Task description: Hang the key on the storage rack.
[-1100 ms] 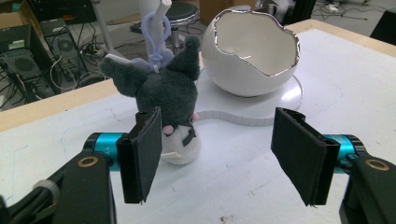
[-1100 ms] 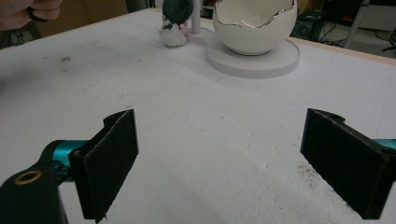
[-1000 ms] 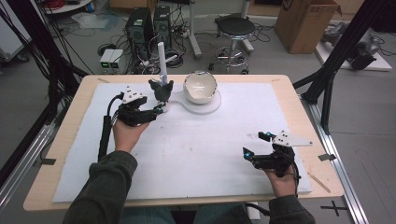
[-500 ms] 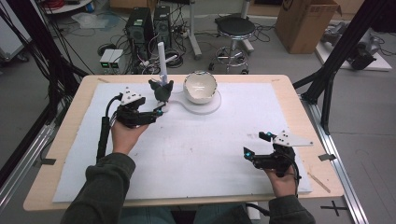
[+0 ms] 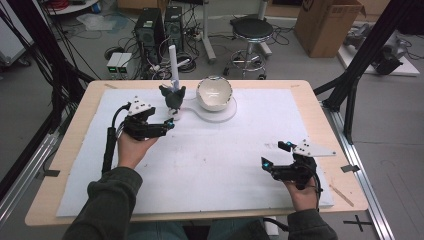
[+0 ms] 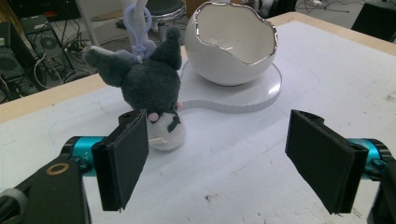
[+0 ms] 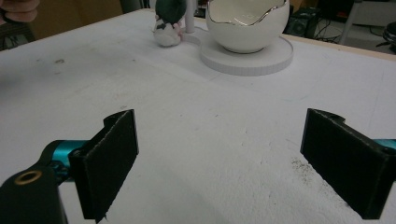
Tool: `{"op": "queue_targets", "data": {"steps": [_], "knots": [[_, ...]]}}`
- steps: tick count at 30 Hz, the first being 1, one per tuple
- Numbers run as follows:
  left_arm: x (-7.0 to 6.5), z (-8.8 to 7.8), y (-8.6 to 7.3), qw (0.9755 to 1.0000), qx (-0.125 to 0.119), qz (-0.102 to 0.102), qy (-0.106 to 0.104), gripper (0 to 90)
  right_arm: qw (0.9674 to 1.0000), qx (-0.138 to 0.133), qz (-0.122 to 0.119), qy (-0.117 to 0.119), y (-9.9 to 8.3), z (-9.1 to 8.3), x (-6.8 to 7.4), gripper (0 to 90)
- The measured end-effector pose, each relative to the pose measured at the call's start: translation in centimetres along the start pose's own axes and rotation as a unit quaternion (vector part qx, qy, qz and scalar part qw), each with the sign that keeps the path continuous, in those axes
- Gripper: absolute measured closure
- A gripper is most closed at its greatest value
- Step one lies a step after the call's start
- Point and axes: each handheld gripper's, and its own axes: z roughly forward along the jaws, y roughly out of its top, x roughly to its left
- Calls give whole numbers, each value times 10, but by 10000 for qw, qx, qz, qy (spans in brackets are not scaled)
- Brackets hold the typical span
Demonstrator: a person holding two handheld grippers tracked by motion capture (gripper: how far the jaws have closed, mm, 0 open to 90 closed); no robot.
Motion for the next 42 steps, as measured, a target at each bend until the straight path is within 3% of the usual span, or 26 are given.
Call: {"op": "queue_targets", "data": {"steps": [15,28,42], "knots": [[-5,-7,-3,9999,25,114,-70,216,10000,-1,7,-45,-1,0,-3,105],[-6,-15,-6,9999,-64,94,-93,215,10000,-35,-29,-65,0,-1,-3,105],[-7,-21,-17,9999,10,80,-102,214,10000,-8,16,-74,-1,-2,-3,105]]}}
